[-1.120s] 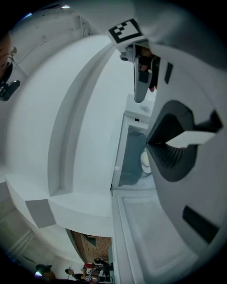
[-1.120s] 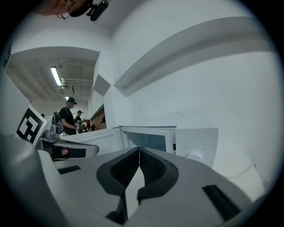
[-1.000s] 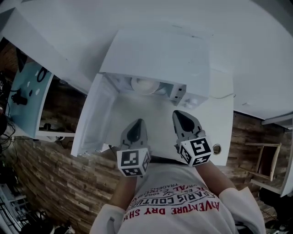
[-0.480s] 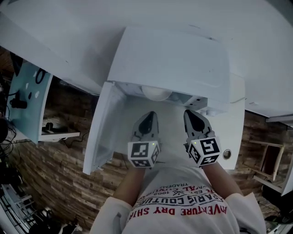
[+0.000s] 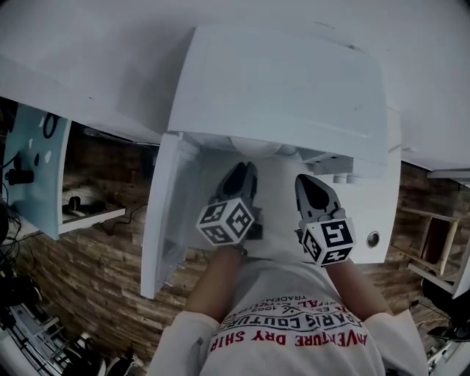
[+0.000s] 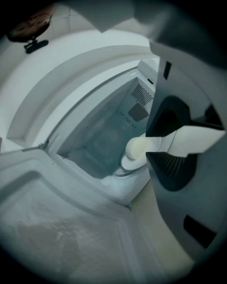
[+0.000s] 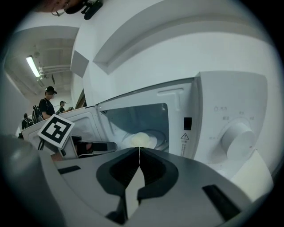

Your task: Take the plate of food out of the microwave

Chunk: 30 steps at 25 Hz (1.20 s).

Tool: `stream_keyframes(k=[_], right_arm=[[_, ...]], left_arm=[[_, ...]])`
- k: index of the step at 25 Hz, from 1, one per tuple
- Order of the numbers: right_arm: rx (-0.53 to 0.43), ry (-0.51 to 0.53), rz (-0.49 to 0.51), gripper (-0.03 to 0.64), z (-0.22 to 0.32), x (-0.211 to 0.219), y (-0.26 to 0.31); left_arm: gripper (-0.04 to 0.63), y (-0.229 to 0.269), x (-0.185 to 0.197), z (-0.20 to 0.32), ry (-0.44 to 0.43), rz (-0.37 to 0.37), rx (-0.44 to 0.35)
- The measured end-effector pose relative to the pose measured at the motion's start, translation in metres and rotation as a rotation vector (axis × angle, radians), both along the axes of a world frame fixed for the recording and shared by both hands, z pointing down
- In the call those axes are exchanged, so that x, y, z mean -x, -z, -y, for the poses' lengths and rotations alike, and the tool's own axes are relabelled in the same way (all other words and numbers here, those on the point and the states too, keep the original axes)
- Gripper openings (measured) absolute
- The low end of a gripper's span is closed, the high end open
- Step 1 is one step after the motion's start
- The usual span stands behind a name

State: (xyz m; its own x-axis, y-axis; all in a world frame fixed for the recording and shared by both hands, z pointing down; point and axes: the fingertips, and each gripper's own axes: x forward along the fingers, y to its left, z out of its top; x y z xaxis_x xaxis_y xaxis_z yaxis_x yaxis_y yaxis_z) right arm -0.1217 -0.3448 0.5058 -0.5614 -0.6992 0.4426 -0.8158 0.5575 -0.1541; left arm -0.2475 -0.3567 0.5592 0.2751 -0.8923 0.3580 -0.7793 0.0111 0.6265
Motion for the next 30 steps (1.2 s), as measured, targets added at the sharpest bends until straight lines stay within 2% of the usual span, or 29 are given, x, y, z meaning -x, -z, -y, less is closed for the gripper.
stream_keyframes(k=[3,5,15,19,22,25,30], right_arm=[[0.015,-0.009,-0.005,0.012,-0.002,0.003,-0.007],[0.018,-0.018,-0.016,0.012,-0.002,0.003,-0.011],[0.043,-0.058,-0.055,0.012,-0.004,-0.007,-0.027],[0.054,-0.055,-0.064,0.012,-0.006,-0.01,-0.032],[0.06,-0.053,-0.067,0.012,-0.009,-0.012,-0.036],[0.067,-0.053,-0.059,0.012,-0.009,-0.013,-0.037],[0.056,-0.051,-0.047,0.012,-0.008,-0.015,-0.032]], left_arm=[[0.122,-0.017,-0.006,0.01,-0.007,-0.118,0.059],[0.15,-0.024,-0.01,0.016,-0.008,-0.169,0.085],[0.146,-0.05,-0.007,0.036,0.049,-0.371,0.257],[0.114,-0.053,-0.005,0.039,0.088,-0.454,0.274],[0.105,-0.053,-0.004,0.039,0.1,-0.477,0.272],[0.062,-0.049,-0.005,0.039,0.115,-0.491,0.273],[0.04,-0.047,-0.006,0.036,0.156,-0.616,0.277]])
